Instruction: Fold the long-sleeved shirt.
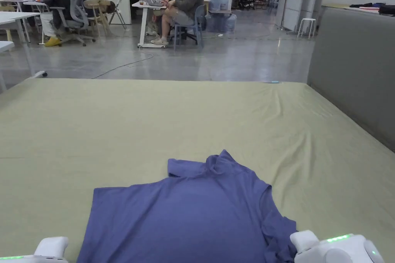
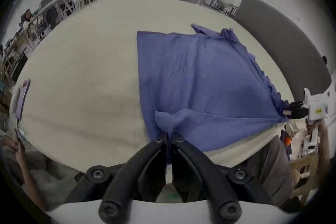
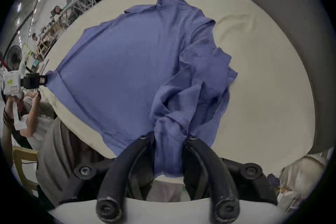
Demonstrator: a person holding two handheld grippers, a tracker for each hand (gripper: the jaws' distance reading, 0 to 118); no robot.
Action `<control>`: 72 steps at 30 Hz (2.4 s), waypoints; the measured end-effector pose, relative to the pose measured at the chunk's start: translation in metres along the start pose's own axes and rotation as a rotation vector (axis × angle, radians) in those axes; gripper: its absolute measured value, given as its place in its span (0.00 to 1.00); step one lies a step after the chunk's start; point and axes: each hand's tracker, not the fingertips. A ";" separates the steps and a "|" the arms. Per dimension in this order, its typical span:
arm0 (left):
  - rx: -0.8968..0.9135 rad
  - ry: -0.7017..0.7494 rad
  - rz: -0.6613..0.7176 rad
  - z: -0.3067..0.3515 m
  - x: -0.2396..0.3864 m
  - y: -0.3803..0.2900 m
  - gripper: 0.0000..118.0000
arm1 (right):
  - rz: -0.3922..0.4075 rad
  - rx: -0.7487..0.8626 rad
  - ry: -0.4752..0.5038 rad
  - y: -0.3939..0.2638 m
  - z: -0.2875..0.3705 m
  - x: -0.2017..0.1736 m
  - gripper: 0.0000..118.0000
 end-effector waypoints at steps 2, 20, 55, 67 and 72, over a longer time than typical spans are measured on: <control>-0.002 -0.010 -0.003 0.006 0.002 -0.005 0.00 | -0.011 -0.009 0.009 -0.001 0.003 0.003 0.19; 0.167 0.007 -0.019 0.063 0.036 0.054 0.00 | -0.041 0.151 -0.129 0.060 0.063 0.005 0.00; -0.089 0.132 -0.002 -0.136 0.027 0.250 0.00 | -0.081 0.031 -0.124 0.312 -0.072 0.093 0.53; -0.078 0.098 0.041 -0.121 0.018 0.256 0.00 | -0.100 -0.221 -0.134 0.350 -0.170 0.102 0.63; -0.086 0.104 0.047 -0.126 0.019 0.252 0.00 | -0.080 -0.219 -0.159 0.345 -0.172 0.091 0.54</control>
